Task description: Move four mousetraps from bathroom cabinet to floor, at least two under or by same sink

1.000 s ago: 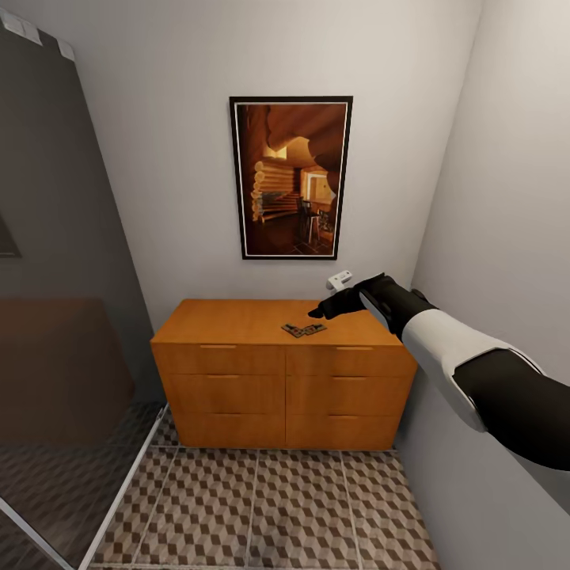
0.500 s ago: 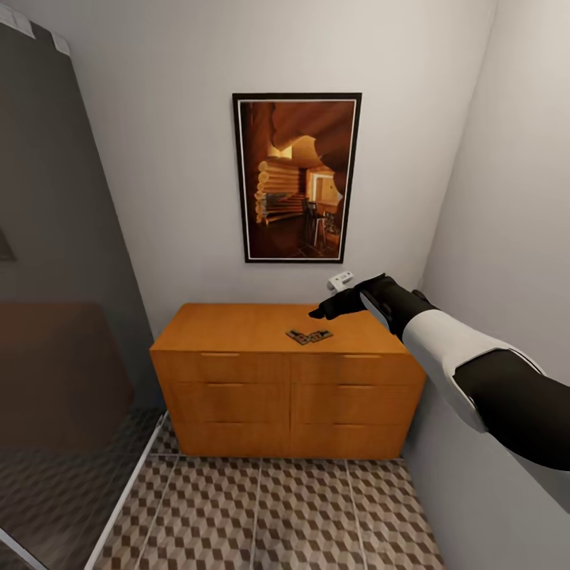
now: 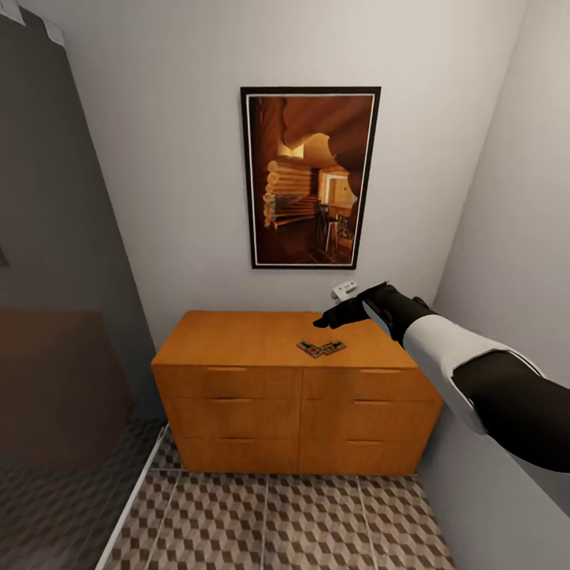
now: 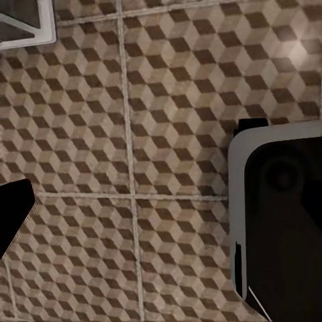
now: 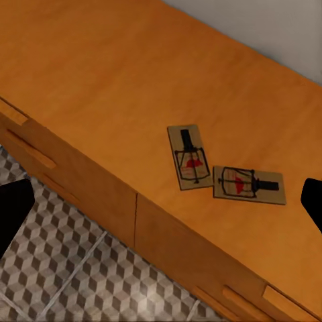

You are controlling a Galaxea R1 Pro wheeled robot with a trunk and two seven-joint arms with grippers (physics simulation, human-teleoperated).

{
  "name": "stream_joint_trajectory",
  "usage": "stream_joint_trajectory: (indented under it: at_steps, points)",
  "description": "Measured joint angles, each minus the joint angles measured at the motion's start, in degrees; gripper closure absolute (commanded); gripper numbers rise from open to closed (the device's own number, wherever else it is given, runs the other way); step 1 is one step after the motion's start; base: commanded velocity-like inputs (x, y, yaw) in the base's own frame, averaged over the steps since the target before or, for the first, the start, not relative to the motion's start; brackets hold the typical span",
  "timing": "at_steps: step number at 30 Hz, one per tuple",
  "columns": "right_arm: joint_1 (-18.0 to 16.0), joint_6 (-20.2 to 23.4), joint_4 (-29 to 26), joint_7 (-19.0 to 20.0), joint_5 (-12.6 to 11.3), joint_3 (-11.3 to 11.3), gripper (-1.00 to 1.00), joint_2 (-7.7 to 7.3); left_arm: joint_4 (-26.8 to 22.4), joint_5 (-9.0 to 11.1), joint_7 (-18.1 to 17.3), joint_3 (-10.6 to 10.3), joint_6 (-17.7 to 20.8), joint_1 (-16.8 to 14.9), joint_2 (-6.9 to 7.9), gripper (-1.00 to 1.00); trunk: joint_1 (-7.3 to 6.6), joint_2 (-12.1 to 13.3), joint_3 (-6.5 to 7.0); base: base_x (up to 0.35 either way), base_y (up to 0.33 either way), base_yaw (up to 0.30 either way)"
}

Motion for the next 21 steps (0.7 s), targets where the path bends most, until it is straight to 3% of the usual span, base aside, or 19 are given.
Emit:
stream_joint_trajectory:
  at_steps: [9,21]
  points:
    - [0.02,-6.93,6.58,0.14,-0.01,0.02,-1.00,-0.05,-0.01,0.00,0.00,0.00,0.01,0.00,-0.05,-1.00,0.02,0.00,0.00,0.137,0.068,0.000]
    - [0.02,-7.83,7.38,0.23,-0.06,-0.04,-1.00,-0.08,-0.01,0.00,0.00,0.00,0.01,0.00,-0.07,-1.00,0.03,0.01,-0.58,0.006,0.003,0.000]
